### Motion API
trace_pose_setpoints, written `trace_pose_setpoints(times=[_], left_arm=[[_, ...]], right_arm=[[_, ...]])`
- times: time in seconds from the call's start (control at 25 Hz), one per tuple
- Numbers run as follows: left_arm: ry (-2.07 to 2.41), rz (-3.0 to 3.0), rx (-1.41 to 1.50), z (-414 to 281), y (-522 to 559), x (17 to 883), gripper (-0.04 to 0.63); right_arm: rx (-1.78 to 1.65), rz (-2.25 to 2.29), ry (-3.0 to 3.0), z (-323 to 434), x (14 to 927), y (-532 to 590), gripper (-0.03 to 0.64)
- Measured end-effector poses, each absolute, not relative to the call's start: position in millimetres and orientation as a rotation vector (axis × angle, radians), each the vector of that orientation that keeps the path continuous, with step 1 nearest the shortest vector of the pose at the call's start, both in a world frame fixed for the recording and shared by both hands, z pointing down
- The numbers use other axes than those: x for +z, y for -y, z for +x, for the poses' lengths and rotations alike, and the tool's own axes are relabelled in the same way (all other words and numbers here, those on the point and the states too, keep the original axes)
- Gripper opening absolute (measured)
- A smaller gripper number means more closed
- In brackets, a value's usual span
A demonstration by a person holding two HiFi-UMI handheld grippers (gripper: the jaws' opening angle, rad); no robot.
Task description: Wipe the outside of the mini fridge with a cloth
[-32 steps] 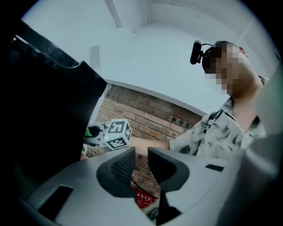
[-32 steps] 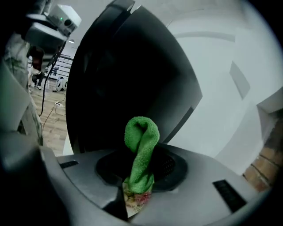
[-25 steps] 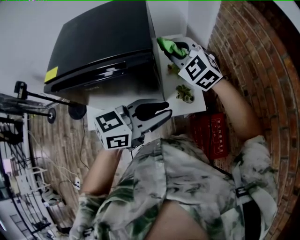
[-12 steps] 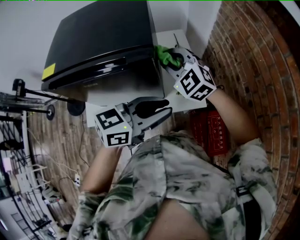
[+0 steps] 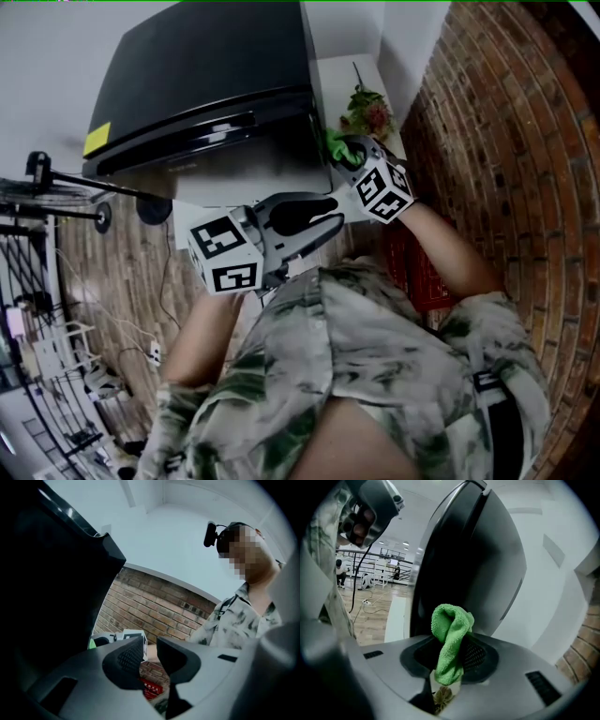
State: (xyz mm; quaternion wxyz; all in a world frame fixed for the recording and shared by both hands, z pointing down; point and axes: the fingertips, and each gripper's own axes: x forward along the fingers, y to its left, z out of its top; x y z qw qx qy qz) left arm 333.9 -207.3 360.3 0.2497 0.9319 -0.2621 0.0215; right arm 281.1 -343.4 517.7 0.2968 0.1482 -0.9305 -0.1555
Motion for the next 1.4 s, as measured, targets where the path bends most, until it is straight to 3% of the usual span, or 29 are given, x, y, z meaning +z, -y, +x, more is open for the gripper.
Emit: trace_pose_setpoints(times=[0.68, 1.4], left_arm=[[0.751, 2.514, 0.072, 317.6, 197.6, 371.6, 0.095], [0.62, 2.627, 0.037, 208.1, 115.6, 370.3, 0.095]], right_arm=[[-0.358, 0.372, 2.368, 292.1, 611.5, 341.8, 0.12], [-0.186, 0.978, 2.418, 319.2, 429.2, 293.3, 0.12]])
